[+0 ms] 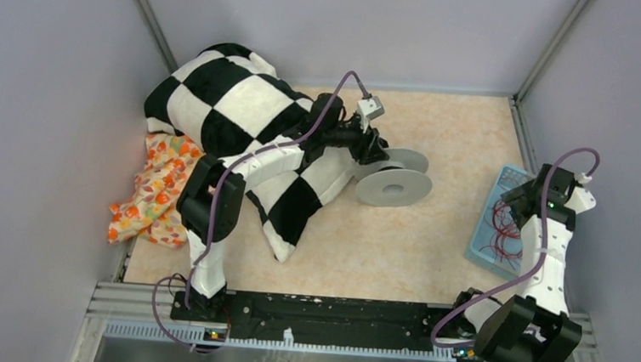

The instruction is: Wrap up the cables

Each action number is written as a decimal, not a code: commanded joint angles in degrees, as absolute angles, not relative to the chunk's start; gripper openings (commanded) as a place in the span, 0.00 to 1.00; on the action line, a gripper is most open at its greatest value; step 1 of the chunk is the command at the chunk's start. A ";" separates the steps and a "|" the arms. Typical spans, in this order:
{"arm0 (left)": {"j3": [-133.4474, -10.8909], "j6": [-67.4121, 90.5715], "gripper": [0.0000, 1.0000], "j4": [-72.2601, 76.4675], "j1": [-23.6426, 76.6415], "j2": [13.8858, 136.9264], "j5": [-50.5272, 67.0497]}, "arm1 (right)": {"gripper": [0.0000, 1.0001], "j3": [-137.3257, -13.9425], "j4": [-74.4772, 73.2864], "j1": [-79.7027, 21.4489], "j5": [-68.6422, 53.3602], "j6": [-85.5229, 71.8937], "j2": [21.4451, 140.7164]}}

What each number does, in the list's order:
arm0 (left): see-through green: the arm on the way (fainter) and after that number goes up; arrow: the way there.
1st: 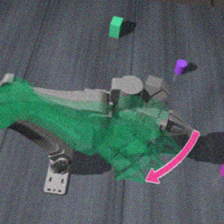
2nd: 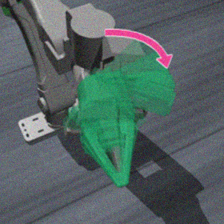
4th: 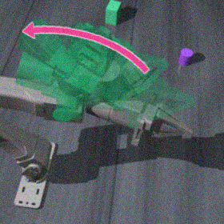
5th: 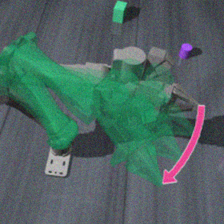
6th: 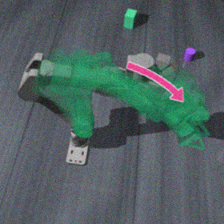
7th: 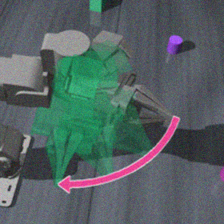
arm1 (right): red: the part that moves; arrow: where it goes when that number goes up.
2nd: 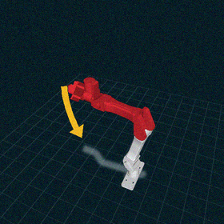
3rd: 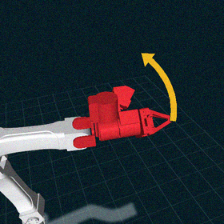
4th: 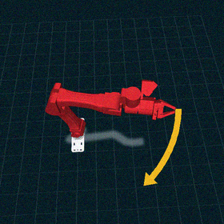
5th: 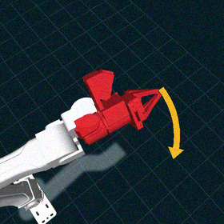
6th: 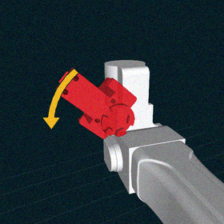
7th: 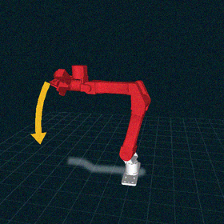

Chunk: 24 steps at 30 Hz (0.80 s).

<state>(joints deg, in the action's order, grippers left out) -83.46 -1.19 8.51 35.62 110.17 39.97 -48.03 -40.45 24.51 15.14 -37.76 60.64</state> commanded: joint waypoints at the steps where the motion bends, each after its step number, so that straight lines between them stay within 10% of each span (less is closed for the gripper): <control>1: -86.68 -1.90 0.63 9.85 35.30 104.73 36.70 | 0.90 -50.98 -41.70 24.83 24.67 -37.56 55.91; 24: -98.05 22.12 0.78 -4.66 31.38 93.14 27.72 | 0.67 -39.33 -27.61 24.79 13.85 -32.68 64.72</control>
<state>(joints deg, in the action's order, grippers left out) -97.54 18.20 -3.51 31.03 97.30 28.77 -39.33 -32.53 24.56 16.25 -32.12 63.31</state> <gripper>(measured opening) 0.789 0.707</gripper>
